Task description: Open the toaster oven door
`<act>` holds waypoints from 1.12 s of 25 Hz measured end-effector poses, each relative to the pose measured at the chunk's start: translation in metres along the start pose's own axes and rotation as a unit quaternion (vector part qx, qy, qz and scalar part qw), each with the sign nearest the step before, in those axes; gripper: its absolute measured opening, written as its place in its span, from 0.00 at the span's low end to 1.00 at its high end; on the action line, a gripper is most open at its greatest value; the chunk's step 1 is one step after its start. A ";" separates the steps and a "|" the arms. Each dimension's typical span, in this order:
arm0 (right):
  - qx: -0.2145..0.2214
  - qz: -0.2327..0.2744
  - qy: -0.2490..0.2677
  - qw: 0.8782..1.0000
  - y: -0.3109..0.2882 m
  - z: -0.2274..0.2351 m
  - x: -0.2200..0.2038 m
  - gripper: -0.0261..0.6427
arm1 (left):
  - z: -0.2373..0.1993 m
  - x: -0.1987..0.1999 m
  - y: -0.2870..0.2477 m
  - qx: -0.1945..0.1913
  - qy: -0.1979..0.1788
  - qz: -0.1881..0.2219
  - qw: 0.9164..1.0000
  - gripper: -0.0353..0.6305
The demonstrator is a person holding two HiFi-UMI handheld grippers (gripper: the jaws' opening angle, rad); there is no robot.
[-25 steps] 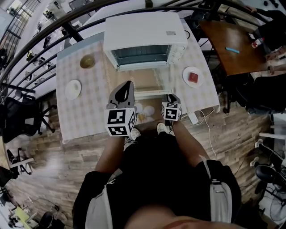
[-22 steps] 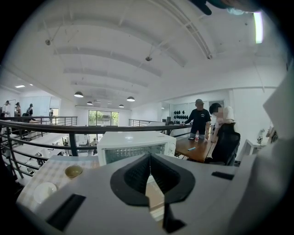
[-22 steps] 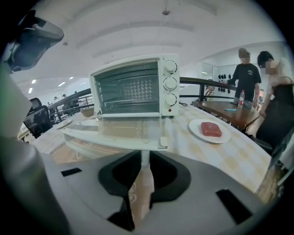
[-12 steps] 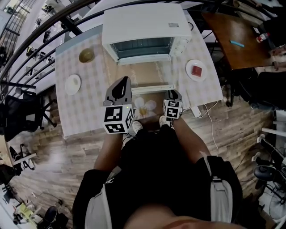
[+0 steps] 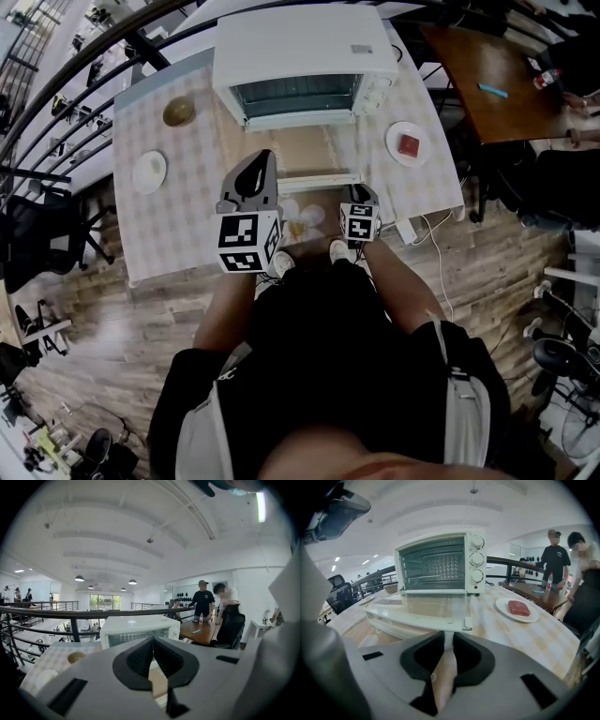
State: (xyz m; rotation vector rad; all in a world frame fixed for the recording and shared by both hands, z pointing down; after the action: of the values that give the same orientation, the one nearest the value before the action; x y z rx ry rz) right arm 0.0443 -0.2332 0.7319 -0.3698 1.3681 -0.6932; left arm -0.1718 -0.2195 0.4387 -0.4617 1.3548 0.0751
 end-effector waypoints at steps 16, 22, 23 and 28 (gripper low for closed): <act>0.009 0.020 -0.006 1.000 0.005 -0.003 -0.004 0.20 | -0.006 -0.004 0.008 0.002 0.005 0.001 1.000 0.08; 0.011 0.034 -0.041 0.999 0.022 0.004 -0.004 0.21 | -0.004 -0.007 0.005 -0.002 0.007 -0.002 1.000 0.08; 0.015 0.040 -0.040 0.998 0.027 0.005 -0.001 0.21 | -0.004 -0.007 0.003 -0.003 0.007 -0.001 1.000 0.08; 0.034 0.089 -0.023 0.995 0.058 0.002 0.031 0.16 | -0.001 -0.005 -0.004 -0.010 0.009 0.005 1.000 0.08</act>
State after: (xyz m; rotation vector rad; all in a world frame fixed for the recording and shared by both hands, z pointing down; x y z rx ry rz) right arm 0.0612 -0.2101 0.6725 -0.2052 1.3125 -0.5777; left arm -0.1725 -0.2224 0.4443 -0.4740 1.3741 0.0924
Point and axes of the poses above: the fingertips, and each gripper's own axes: y backward along the fingers, z to its right, x out of its top, the point moved 5 cm from there along y, backward along the fingers, and after that the axes turned 11 degrees about -y, right-handed, at the moved point
